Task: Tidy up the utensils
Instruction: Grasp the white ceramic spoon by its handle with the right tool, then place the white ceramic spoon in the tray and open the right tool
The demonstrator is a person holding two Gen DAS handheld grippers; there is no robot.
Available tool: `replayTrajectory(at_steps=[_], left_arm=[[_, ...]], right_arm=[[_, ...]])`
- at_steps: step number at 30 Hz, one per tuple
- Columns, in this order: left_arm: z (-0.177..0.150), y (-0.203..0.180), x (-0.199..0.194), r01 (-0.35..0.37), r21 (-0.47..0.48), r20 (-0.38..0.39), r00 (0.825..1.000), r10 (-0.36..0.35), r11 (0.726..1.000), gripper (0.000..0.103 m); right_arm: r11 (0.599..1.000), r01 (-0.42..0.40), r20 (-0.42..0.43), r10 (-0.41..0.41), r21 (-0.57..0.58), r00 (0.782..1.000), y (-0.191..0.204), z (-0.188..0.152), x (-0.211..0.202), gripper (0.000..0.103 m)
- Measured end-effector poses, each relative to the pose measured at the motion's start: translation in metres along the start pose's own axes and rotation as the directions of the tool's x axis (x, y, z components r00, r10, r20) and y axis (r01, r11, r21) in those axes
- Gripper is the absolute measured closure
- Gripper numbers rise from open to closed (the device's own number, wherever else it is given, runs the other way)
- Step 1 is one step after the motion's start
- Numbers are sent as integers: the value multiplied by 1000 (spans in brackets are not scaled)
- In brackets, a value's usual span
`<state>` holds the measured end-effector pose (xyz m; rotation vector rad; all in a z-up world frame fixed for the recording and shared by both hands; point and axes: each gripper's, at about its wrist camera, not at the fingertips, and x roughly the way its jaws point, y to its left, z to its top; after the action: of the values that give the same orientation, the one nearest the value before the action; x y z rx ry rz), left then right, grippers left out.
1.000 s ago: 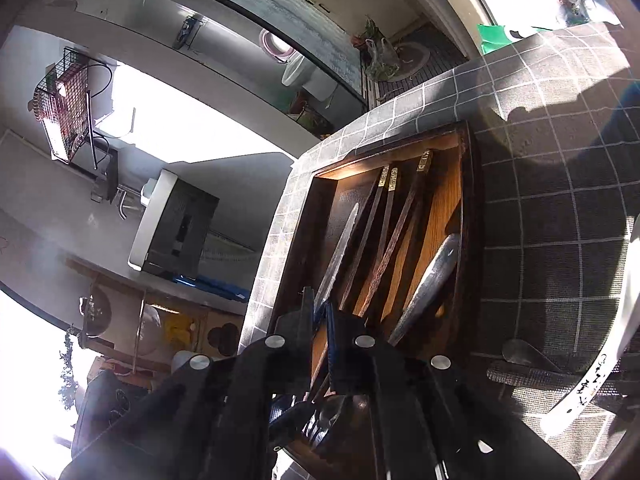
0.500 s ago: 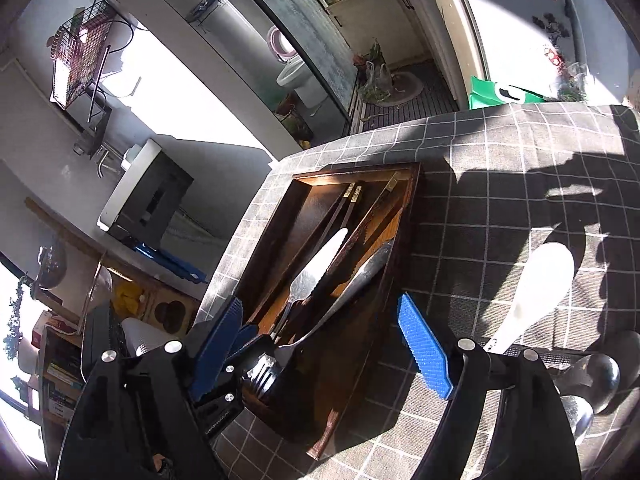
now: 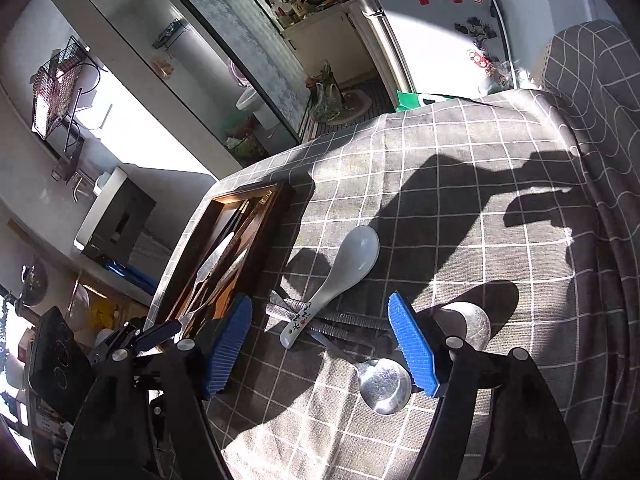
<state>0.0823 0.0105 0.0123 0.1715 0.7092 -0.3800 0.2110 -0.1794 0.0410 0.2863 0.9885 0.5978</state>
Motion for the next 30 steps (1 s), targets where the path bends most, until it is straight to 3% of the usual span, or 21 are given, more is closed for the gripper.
replayTrajectory(at_steps=[7,14,17,18,27,28,29,30], left_arm=[[14,-10,47,52,-43,-51,997,-55,998,31],[12,-11,66,67,-61,-87,994,-72,996,31],[10,-9,71,76,-73,-103,991,-83,994,32],[10,-9,72,77,-77,-105,991,-85,994,36],[11,-19,71,100,-59,-95,990,-106,993,41],[11,-22,70,105,-45,-92,990,-109,993,46],[11,-25,68,96,-34,-81,992,-98,995,69],[12,-26,65,91,-31,-77,993,-93,995,84]], right_arm=[[1000,22,-32,-23,-8,999,-15,18,46,60],[999,42,-79,-42,0,996,-26,25,81,65],[998,65,-81,-66,-6,995,-25,26,85,88],[999,54,-72,-55,-8,996,-23,26,83,96],[996,-65,62,69,-60,996,13,7,6,98],[995,-67,73,72,-76,995,19,4,-2,98],[994,-52,87,61,-97,994,25,1,-8,98],[992,-33,104,45,-118,994,32,0,-15,98]])
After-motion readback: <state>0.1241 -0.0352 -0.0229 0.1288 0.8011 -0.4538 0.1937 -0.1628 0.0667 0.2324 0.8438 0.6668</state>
